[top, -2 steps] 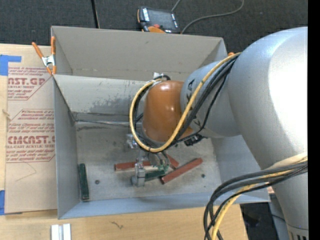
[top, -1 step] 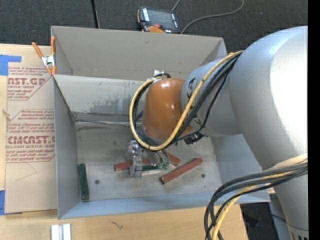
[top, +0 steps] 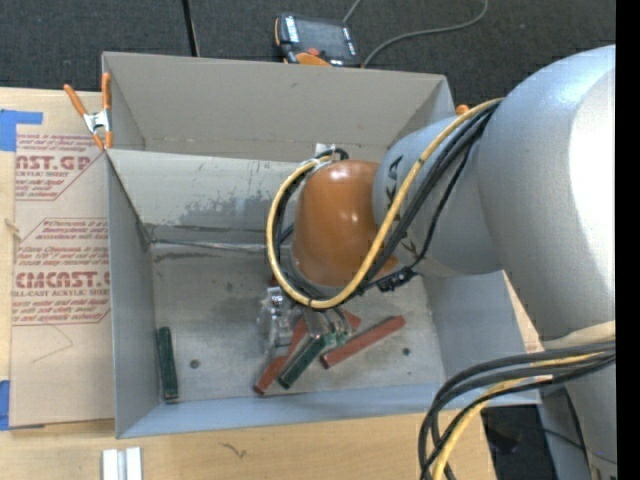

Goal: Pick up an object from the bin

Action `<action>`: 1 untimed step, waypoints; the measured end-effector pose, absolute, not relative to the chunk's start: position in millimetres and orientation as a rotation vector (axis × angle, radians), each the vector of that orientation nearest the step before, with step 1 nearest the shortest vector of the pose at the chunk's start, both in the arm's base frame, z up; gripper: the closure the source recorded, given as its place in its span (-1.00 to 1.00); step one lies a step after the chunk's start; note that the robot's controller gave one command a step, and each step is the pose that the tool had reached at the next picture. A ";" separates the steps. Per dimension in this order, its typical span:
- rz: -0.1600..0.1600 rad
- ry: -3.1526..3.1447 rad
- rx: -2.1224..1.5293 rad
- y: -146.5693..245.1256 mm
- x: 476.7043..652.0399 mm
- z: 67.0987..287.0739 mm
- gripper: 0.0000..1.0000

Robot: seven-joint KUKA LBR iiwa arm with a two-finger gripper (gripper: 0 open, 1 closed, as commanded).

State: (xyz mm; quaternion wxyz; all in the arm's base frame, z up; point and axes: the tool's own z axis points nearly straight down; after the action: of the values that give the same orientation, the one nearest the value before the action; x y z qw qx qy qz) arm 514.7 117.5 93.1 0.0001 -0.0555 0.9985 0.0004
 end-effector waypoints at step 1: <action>0.002 3.137 -0.174 117.6 514.8 91.9 -1.00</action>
Offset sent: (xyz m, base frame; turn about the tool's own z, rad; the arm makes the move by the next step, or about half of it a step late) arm 0.0000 0.0000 0.0000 0.0000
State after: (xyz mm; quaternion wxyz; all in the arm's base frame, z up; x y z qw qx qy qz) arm 514.8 117.6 91.9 -0.0003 -0.0553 0.9985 0.0006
